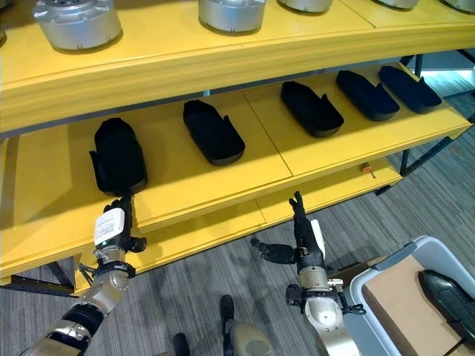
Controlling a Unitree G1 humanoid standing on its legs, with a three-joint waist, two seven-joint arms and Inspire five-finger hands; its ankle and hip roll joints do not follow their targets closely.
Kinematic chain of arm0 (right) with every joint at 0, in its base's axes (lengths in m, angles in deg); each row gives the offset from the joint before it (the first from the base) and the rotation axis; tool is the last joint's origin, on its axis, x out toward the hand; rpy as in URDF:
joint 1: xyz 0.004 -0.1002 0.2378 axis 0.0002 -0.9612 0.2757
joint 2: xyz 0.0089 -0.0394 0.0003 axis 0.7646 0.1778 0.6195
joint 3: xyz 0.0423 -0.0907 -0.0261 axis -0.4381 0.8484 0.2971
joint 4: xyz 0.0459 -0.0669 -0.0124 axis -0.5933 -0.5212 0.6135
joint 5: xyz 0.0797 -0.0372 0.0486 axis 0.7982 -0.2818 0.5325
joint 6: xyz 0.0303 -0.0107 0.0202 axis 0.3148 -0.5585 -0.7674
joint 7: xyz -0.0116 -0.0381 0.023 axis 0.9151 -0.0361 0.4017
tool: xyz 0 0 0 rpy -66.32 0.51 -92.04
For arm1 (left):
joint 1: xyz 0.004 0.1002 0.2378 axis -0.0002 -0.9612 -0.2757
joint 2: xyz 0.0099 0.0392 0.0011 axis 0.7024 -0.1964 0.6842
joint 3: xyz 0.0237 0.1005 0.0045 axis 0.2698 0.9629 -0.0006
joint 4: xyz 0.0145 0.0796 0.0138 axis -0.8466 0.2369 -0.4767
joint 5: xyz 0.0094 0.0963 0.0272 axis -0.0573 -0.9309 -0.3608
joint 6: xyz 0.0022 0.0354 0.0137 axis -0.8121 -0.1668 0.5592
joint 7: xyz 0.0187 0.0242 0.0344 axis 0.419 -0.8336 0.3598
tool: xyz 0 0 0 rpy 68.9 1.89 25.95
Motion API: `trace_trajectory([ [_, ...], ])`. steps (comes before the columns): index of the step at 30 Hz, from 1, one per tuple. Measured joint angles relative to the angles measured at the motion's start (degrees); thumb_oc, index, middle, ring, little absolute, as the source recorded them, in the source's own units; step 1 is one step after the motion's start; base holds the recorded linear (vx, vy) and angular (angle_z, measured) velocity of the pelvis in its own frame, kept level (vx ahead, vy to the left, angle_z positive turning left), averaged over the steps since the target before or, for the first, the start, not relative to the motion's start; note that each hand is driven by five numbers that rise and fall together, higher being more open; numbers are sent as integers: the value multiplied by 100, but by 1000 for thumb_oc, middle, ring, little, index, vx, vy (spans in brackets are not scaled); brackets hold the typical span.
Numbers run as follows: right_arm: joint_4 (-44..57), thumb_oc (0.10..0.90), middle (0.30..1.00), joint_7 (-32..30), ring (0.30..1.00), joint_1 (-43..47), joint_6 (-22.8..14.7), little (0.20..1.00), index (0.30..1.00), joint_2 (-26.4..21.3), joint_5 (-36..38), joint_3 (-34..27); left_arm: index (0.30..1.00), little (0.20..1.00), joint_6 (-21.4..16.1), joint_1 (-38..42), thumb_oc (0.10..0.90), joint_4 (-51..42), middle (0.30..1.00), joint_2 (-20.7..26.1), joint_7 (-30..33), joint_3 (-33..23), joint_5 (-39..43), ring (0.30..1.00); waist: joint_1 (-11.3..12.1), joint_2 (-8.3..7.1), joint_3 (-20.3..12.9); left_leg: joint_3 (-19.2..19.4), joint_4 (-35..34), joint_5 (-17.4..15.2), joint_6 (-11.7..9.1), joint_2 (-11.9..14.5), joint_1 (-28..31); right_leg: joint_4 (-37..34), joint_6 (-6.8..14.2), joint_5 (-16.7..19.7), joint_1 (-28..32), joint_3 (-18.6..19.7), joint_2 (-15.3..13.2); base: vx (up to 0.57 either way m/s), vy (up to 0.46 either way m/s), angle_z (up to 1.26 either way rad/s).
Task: Move parts from the plastic box to the shelf.
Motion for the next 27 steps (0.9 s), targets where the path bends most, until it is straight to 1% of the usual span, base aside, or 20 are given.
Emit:
trace_trajectory([
  [20, 0, 900, 1000, 8, 1000, -8, -24, 1000, 1000, -35, 3, 58, 1000, 1000, 31, 416, 900, 431, 1000, 29, -1, 179, 10, 1000, -34, -21, 11, 6, -13, -4, 3, 0, -6, -28, 1, -1, 0, -2, -4, 0, 0, 0],
  [27, 0, 900, 1000, 8, 1000, -7, -58, 1000, 1000, -37, 3, 58, 1000, 1000, 31, 421, 900, 423, 1000, 43, 14, 236, 6, 1000, -62, -22, 12, 5, -24, -13, 10, 2, -11, -43, 1, 0, 1, -6, -7, 0, 0, 0],
])
